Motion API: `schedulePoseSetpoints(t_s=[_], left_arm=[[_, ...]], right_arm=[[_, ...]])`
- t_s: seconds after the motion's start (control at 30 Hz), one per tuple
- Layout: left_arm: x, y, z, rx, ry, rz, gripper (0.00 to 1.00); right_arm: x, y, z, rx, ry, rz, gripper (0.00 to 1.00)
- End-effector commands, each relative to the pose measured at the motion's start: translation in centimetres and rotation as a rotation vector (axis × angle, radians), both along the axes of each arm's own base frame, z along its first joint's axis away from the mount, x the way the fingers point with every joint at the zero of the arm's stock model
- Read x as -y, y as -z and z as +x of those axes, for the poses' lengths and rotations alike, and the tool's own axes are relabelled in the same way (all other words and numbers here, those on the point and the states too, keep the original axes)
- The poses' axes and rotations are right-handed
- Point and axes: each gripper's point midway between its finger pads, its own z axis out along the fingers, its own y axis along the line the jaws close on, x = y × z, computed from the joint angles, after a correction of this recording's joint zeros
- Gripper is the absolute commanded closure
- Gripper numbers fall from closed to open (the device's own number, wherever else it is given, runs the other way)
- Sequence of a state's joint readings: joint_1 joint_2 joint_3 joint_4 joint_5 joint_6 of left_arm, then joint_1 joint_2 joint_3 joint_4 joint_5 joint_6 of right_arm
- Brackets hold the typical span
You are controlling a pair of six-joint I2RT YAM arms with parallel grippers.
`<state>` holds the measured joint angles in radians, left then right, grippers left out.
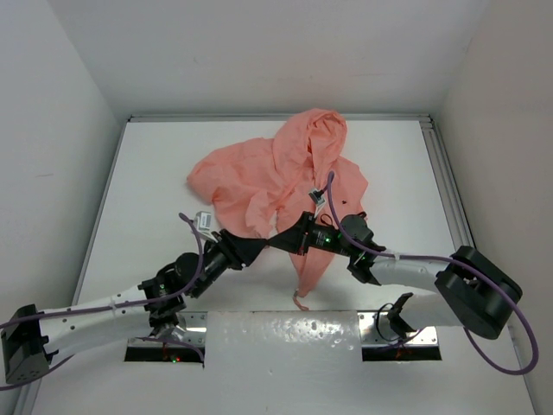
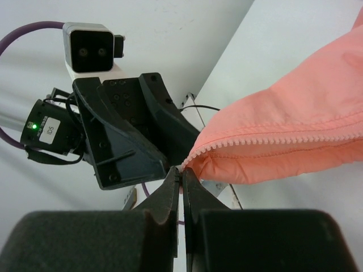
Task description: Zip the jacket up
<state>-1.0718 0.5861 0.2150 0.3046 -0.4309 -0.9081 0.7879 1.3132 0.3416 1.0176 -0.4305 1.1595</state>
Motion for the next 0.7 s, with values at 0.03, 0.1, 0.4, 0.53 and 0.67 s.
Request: schedulePoseSetpoints(t_s=[0.03, 0.1, 0.4, 0.53, 0.67], left_arm=[[1.03, -2.91, -0.48, 0.041, 0.049, -0.103, 0.61], [1.0, -2.91, -0.44, 0.04, 0.046, -0.101, 0.65], [0.89, -3.11, 0.1, 0.047, 0.017, -0.096, 0.84], [0.96, -3.17, 0.29, 0.047, 0.01, -0.092, 0.87], [0.74, -3.28, 0.49, 0.05, -0.006, -0.09, 1.0]], right_arm=[[-0.02, -2.1, -0.4, 0.053, -0.013, 0.069, 1.0], [-0.05, -2.11, -0.37, 0.053, -0.013, 0.069, 1.0], [0.13, -1.99, -0.69, 0.043, -0.018, 0.079, 1.0], [0.21, -2.09, -0.75, 0.049, -0.02, 0.083, 1.0], [0.24, -2.11, -0.72, 0.049, -0.017, 0.082, 1.0]])
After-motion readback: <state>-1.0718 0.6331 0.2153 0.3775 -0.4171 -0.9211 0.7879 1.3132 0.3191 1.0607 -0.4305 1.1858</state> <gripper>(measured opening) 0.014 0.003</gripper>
